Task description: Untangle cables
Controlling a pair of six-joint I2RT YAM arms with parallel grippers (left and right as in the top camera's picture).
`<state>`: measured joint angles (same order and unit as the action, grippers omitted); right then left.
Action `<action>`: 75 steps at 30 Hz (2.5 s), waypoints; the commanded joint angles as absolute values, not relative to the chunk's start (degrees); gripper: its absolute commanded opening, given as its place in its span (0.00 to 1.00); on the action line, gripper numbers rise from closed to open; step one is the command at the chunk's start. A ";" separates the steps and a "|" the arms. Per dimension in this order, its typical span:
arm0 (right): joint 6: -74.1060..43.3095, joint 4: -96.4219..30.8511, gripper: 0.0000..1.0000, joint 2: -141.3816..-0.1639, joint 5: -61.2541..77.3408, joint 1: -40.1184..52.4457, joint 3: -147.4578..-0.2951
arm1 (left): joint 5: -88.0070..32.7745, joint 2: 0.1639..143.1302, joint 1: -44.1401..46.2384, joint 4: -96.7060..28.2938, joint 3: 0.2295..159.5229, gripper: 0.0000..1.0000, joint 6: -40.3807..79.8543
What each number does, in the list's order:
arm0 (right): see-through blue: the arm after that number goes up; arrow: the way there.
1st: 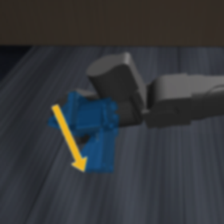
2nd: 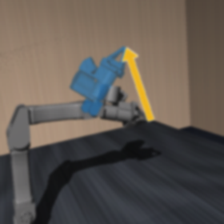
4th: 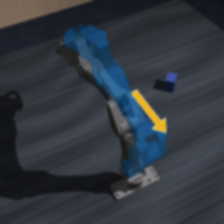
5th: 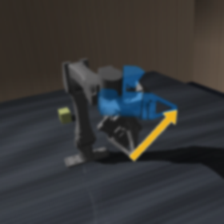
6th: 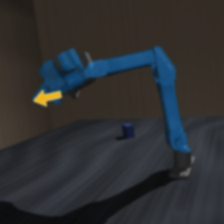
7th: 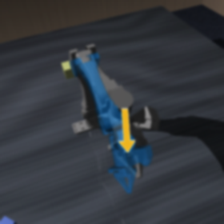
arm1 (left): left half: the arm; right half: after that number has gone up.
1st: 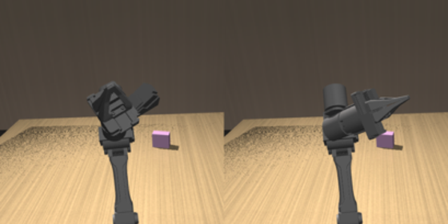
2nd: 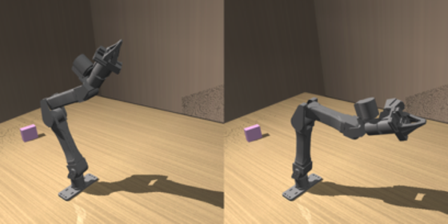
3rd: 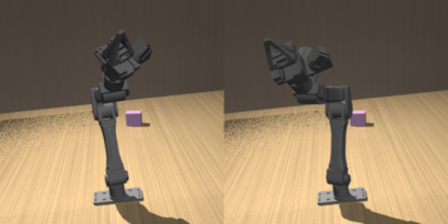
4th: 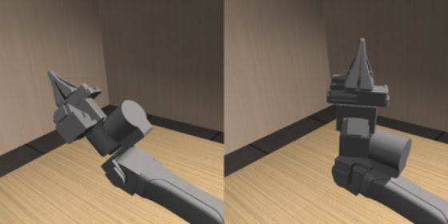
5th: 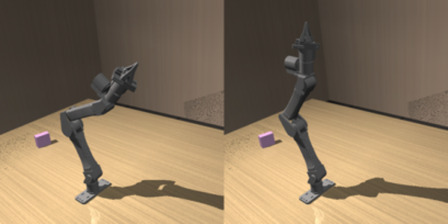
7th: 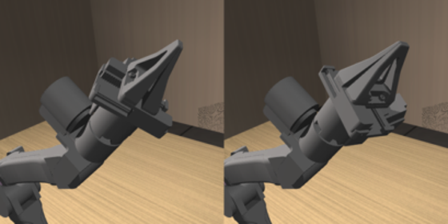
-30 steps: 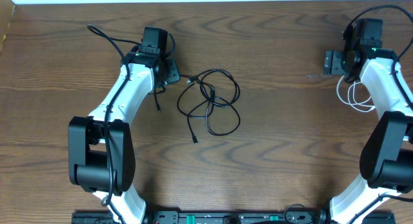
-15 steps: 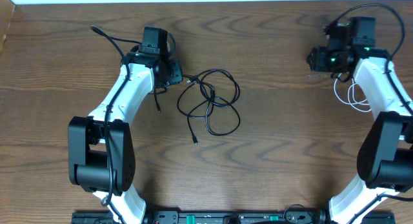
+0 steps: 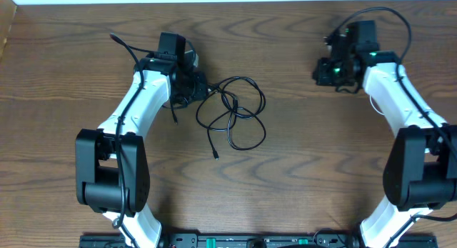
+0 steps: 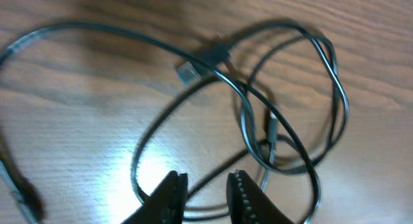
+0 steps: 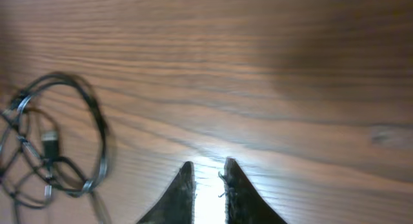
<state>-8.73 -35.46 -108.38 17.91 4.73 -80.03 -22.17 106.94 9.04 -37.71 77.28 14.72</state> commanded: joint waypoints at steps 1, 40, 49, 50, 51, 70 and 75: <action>-11.27 -35.73 0.26 -109.21 18.59 8.47 -79.68 | -26.85 105.60 10.00 -39.11 77.03 0.32 14.00; -12.88 -38.35 0.27 -109.21 7.44 21.10 -78.94 | -3.44 108.22 28.69 -39.97 76.99 0.21 24.56; -13.78 -38.17 0.26 -109.27 7.44 21.12 -78.94 | -2.04 108.36 28.05 -36.38 76.97 0.42 24.53; -13.78 -38.15 0.26 -109.32 7.44 21.12 -78.94 | -2.07 108.42 28.05 -36.38 76.95 0.43 24.56; -13.78 -38.13 0.27 -109.43 7.44 21.10 -78.94 | -2.07 108.57 28.14 -36.40 76.93 0.45 24.56; -13.72 -37.47 0.30 -109.65 7.42 21.71 -78.94 | -7.81 106.28 29.17 -33.78 78.78 0.07 25.36; -13.72 -37.23 0.31 -109.65 7.42 22.24 -78.94 | -7.62 95.98 29.17 -33.23 79.00 0.07 25.28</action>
<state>-13.19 -37.45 -109.10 7.81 21.58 -79.35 -7.03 103.98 29.26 -33.74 77.21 25.50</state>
